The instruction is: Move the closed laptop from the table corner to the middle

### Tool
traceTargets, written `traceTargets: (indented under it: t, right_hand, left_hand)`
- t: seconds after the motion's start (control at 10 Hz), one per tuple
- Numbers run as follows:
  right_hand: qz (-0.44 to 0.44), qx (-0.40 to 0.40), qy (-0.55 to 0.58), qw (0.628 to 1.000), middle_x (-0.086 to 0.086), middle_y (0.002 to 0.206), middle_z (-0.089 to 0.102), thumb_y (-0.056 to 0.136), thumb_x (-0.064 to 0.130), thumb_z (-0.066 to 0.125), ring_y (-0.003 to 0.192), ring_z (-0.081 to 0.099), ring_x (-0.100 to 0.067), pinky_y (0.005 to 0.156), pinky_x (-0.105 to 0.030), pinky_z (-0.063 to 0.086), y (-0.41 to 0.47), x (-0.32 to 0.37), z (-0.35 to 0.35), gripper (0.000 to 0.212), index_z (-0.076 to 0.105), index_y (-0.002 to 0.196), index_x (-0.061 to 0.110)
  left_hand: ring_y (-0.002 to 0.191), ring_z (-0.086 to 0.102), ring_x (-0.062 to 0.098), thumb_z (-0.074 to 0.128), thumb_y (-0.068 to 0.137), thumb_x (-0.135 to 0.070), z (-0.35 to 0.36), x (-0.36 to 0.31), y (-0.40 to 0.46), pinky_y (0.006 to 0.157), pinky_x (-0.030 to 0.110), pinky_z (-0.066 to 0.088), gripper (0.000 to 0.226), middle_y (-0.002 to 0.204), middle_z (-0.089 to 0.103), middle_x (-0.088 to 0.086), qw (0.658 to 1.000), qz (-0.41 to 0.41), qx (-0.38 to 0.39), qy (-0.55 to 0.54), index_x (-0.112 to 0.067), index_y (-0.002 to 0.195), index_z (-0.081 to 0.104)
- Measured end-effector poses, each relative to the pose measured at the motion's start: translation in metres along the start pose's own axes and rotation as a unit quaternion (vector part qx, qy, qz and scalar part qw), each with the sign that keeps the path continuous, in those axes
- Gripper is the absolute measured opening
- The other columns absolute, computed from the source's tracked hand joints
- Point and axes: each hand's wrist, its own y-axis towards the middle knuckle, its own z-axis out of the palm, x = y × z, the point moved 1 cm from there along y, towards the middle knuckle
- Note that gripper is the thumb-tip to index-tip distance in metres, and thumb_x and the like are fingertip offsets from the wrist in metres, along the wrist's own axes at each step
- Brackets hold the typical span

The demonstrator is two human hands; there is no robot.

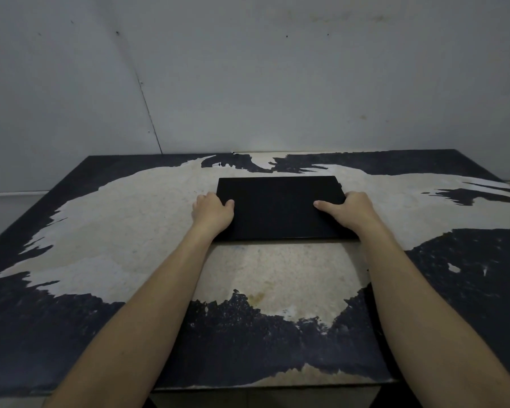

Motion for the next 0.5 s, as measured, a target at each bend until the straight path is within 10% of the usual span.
traceTargets:
  t: [0.3, 0.5]
  right_hand:
    - [-0.111, -0.080, 0.004, 0.991, -0.021, 0.157, 0.050, 0.087, 0.069, 0.066, 0.145, 0.045, -0.039, 0.115, -0.048, 0.041, -0.042, 0.055, -0.065, 0.093, 0.050, 0.154, 0.006]
    - [-0.271, -0.245, 0.205, 0.908, 0.001, 0.106, 0.068, 0.097, 0.047, 0.068, 0.097, 0.066, -0.011, 0.082, -0.020, 0.044, -0.117, 0.128, -0.192, 0.044, 0.070, 0.131, 0.020]
  left_hand:
    - [0.141, 0.037, 0.035, 0.053, 0.095, -0.049, -0.069, -0.078, -0.013, 0.112, 0.044, 0.034, 0.074, 0.154, 0.040, 0.018, 0.992, 0.110, -0.045, 0.050, -0.004, 0.153, 0.037]
    - [0.144, 0.036, 0.033, 0.045, 0.095, -0.058, -0.141, -0.150, -0.005, 0.114, 0.047, 0.033, 0.079, 0.158, 0.039, 0.013, 0.972, 0.180, -0.103, 0.106, -0.007, 0.154, 0.037]
